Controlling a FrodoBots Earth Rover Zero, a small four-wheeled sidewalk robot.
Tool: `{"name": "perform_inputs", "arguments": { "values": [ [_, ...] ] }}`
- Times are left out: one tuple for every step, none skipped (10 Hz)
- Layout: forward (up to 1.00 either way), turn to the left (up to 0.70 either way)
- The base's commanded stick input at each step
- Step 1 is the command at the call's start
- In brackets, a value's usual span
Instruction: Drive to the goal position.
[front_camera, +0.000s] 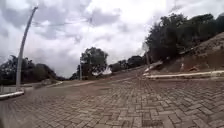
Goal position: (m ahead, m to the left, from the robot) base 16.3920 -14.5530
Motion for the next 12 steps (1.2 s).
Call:
{"name": "perform_inputs", "arguments": {
  "values": [
    [0.70, 0.00],
    [0.70, -0.09],
    [0.70, -0.27],
    [0.70, -0.19],
    [0.70, 0.00],
    [0.70, 0.00],
    [0.70, 0.00],
    [0.70, 0.00],
    [0.70, 0.00],
    [0.70, 0.00],
    [0.70, 0.00],
    [0.70, 0.00]
  ]
}}
